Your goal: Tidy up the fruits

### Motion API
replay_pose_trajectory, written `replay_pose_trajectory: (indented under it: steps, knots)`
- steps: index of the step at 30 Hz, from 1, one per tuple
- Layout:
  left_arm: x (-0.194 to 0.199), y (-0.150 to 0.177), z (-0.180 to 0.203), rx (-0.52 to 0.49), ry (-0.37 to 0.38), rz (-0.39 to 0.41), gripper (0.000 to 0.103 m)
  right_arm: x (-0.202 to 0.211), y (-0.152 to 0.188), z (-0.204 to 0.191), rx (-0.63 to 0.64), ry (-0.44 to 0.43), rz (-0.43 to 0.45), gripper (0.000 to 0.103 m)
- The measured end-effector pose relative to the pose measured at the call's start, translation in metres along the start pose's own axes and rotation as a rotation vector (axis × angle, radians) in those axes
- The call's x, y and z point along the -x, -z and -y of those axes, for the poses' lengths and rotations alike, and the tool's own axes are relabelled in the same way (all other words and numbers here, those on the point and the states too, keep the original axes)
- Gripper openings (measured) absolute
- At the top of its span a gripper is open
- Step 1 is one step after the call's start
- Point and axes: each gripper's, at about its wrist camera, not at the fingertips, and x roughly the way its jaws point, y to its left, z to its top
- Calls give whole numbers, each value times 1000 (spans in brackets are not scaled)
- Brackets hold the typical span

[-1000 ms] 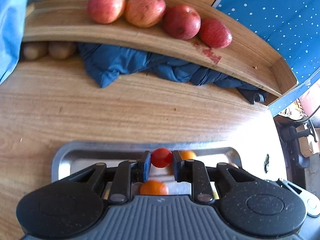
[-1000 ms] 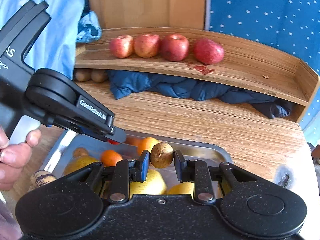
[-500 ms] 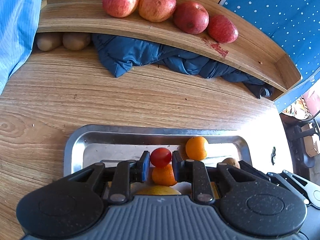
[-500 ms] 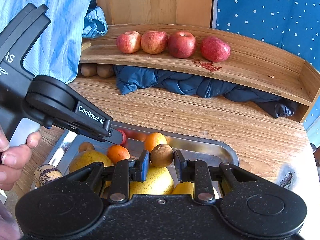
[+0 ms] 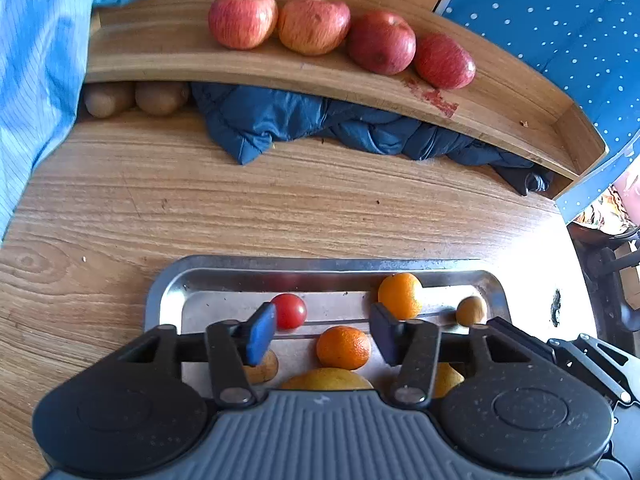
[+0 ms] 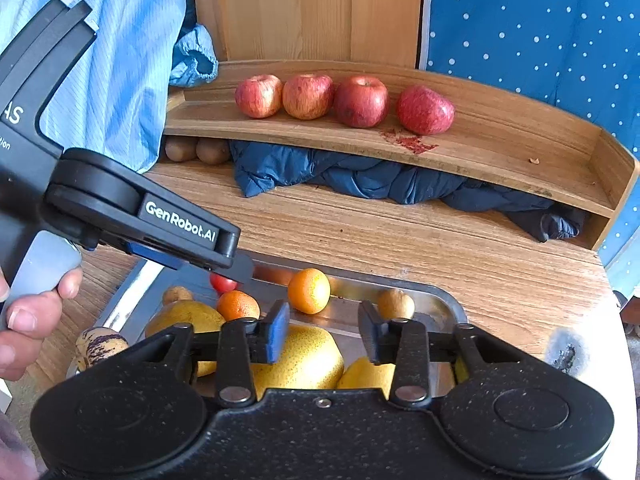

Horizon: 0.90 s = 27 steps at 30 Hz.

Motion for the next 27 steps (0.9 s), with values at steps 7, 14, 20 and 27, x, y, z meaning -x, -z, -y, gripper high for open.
replay_pose_trajectory:
  steps: [7,14,20,27]
  knots:
    - [20,8,3,1,-35,69,88,25,5,-3,11,0,40,65]
    - [44,23,1,22,-70,145,100,53,11,-6,14,0,84,82]
    - [67,42,0,22,-98,210,102,74,22,-8,-8,14,119,96]
    - [94,71,-2,-6,-145,274,102,95,42,-14,-64,9,122,102]
